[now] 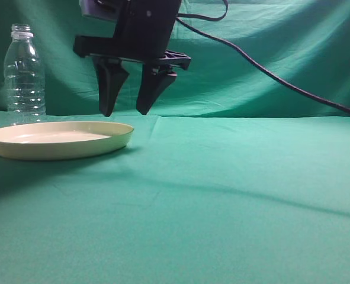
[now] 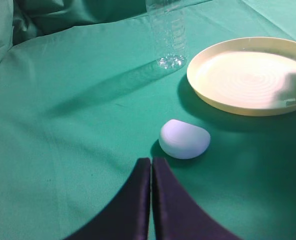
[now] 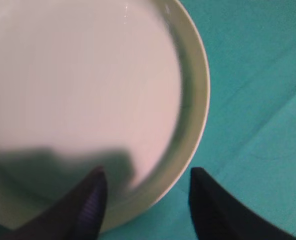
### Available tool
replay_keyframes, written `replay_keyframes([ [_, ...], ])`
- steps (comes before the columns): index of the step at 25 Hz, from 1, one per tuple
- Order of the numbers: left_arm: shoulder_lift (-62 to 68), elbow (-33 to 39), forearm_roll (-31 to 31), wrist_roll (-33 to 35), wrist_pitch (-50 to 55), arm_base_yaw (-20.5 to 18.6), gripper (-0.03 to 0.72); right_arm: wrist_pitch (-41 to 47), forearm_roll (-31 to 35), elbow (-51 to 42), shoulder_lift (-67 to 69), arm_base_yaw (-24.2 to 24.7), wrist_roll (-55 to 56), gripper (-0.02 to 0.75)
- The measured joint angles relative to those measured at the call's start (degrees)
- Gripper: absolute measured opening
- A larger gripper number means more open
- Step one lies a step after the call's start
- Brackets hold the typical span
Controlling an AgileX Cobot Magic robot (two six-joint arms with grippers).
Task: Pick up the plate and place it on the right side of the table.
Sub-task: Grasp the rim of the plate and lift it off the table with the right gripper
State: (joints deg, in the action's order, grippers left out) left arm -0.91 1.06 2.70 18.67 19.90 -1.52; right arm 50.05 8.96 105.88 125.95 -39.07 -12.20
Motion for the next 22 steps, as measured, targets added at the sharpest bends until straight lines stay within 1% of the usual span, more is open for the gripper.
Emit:
replay_keyframes([
  [2,0.0,0.0,0.0,0.0,0.0,0.0,0.0,-1.5,-1.1,0.1,0.8,0.0,1.7,0.426],
  [3,0.0,0.0,0.0,0.0,0.0,0.0,0.0,-2.7,-1.9,0.1,1.3,0.0,2.8,0.447],
  [7,0.0,0.0,0.0,0.0,0.0,0.0,0.0,-5.8,-5.9,0.1,2.8,0.0,9.4,0.44],
  [8,0.0,0.0,0.0,0.0,0.0,0.0,0.0,-5.9,-6.8,0.2,3.1,0.0,10.3,0.481],
  [9,0.0,0.0,0.0,0.0,0.0,0.0,0.0,-6.1,-7.4,0.2,3.5,0.0,10.8,0.465],
  [17,0.0,0.0,0.0,0.0,0.0,0.0,0.0,-8.3,-8.1,0.2,6.2,0.0,11.3,0.465],
  [18,0.0,0.0,0.0,0.0,0.0,0.0,0.0,-8.7,-8.1,0.2,6.3,0.0,11.3,0.4],
  [21,0.0,0.0,0.0,0.0,0.0,0.0,0.0,-9.5,-8.0,0.3,6.5,0.0,11.3,0.266],
  [22,0.0,0.0,0.0,0.0,0.0,0.0,0.0,-9.6,-8.0,0.3,6.5,0.0,11.3,0.198],
])
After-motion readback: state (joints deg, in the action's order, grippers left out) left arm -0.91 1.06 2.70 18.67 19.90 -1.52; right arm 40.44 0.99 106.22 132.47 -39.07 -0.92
